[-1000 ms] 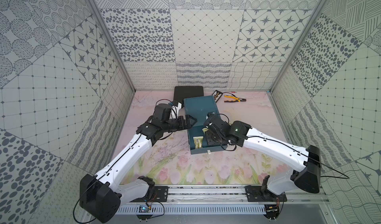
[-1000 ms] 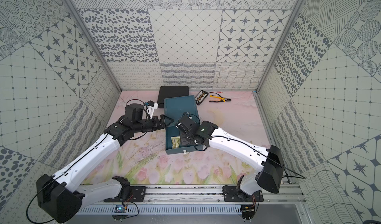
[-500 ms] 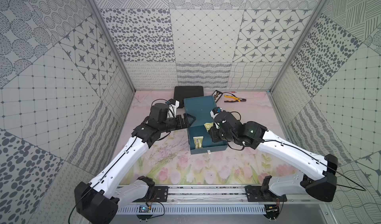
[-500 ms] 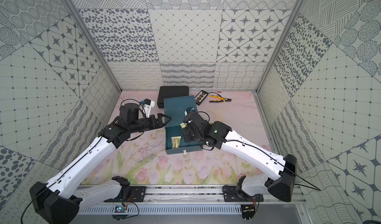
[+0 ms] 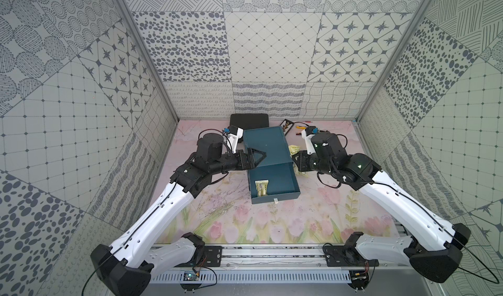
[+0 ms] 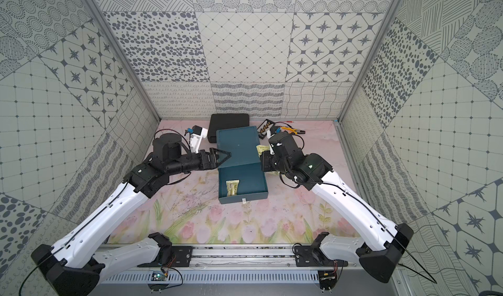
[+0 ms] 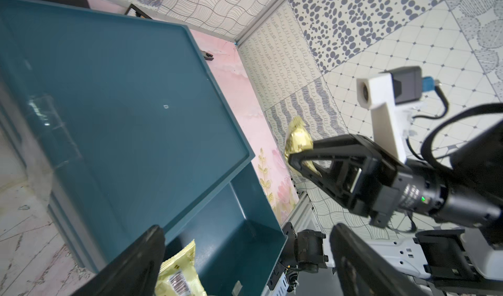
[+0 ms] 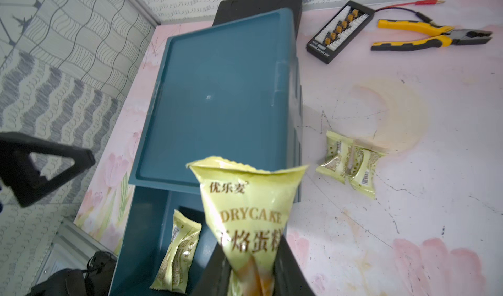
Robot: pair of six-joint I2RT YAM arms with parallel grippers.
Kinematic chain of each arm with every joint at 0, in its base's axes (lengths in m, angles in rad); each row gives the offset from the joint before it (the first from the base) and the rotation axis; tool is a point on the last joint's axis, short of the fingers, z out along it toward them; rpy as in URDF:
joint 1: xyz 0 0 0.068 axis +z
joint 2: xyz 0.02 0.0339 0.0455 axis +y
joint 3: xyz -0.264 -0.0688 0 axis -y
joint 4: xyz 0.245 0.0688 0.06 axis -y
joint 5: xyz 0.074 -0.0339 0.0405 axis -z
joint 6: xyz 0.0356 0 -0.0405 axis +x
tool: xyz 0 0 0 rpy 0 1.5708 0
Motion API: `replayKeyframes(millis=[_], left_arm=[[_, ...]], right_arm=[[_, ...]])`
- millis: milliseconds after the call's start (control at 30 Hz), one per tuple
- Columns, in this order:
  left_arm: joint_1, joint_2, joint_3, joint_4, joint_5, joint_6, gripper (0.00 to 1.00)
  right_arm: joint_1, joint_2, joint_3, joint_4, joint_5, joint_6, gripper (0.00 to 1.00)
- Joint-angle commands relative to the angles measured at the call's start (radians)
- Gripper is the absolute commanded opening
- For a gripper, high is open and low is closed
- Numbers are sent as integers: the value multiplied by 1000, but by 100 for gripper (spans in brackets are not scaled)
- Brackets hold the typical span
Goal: Take the cookies out of the drawer
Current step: Place the cookie at the center of the board.
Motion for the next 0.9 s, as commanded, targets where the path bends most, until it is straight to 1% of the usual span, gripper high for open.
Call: replayKeyframes(millis=[0, 200, 333, 433, 567, 767, 867], left_arm=[[-71, 51, 55, 68, 35, 15, 99], [-170, 147, 108, 108, 18, 4, 99], [-226, 209, 144, 119, 5, 0, 99], [-257, 260, 169, 130, -4, -9, 99], [-287, 325, 213, 139, -4, -19, 99], [-306, 395, 253, 152, -4, -36, 99], [-308, 419, 269, 152, 2, -43, 99]], right_arm=[[-94, -29, -16, 46, -72, -31, 6], [-333, -37, -136, 120, -220, -43, 6], [-443, -13, -213, 166, -268, -57, 7], [-486, 20, -257, 193, -274, -76, 6], [-518, 74, -324, 252, -267, -85, 6], [-531, 172, -388, 337, -254, -96, 7], [-533, 232, -405, 381, -274, -103, 7]])
